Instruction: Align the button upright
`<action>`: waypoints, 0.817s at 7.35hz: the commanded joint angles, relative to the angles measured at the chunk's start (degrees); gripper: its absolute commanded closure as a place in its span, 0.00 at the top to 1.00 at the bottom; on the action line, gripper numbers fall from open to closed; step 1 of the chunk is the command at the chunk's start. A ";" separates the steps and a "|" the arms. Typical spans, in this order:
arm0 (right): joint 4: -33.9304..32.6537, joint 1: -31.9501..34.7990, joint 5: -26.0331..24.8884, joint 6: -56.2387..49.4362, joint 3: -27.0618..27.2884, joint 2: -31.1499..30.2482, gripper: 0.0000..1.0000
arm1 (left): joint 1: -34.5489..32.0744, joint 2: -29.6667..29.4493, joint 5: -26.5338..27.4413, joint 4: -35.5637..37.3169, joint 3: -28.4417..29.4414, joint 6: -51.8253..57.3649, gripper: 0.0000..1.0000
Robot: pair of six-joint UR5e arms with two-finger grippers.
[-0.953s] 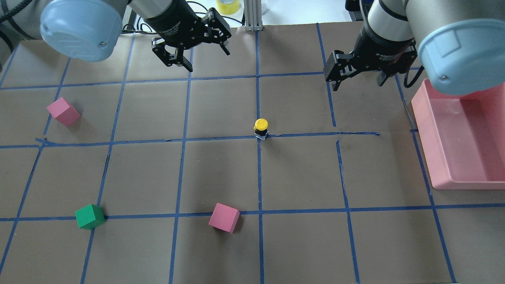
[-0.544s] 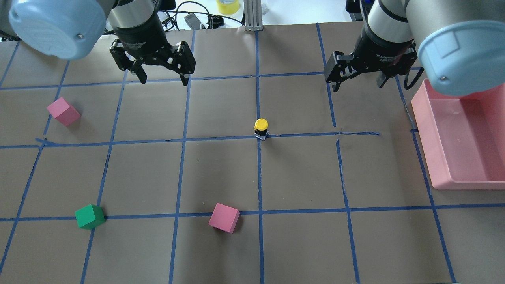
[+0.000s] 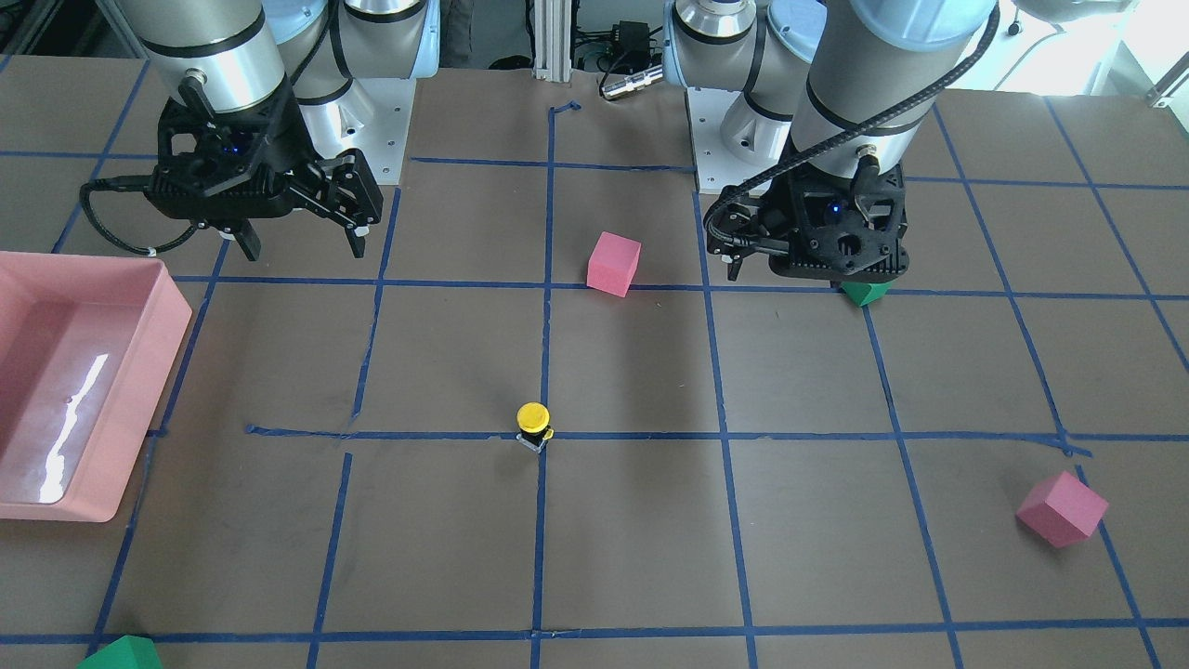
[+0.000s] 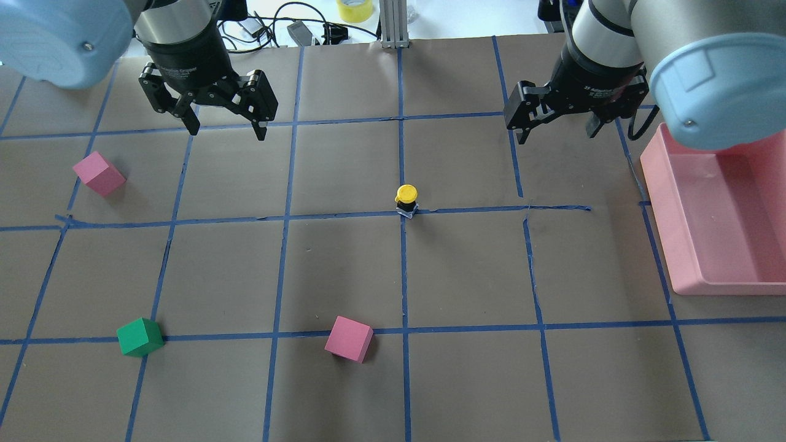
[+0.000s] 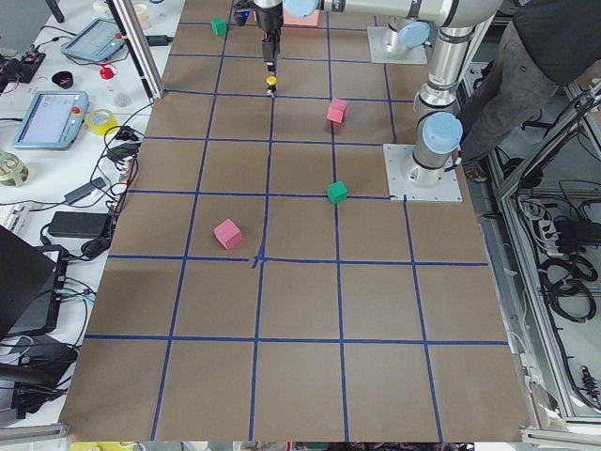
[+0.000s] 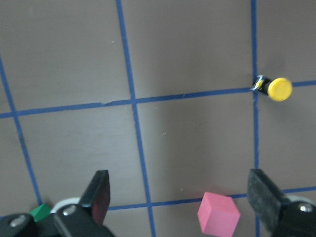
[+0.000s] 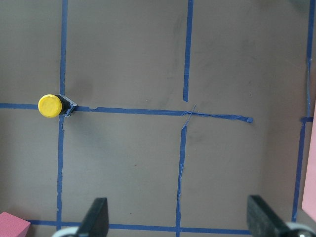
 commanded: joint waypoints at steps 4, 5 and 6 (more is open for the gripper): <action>0.00 -0.05 -0.02 -0.08 -0.03 -0.02 1.00 | 1.33 0.45 -2.30 10.21 -1.71 5.30 1.00; 0.00 -0.05 -0.02 -0.08 -0.03 -0.02 1.00 | 1.33 0.72 -2.39 10.31 -2.16 5.12 1.00; 0.00 -0.05 -0.11 0.10 -0.03 -0.02 1.00 | 1.33 0.90 -2.39 10.22 -2.16 4.86 1.00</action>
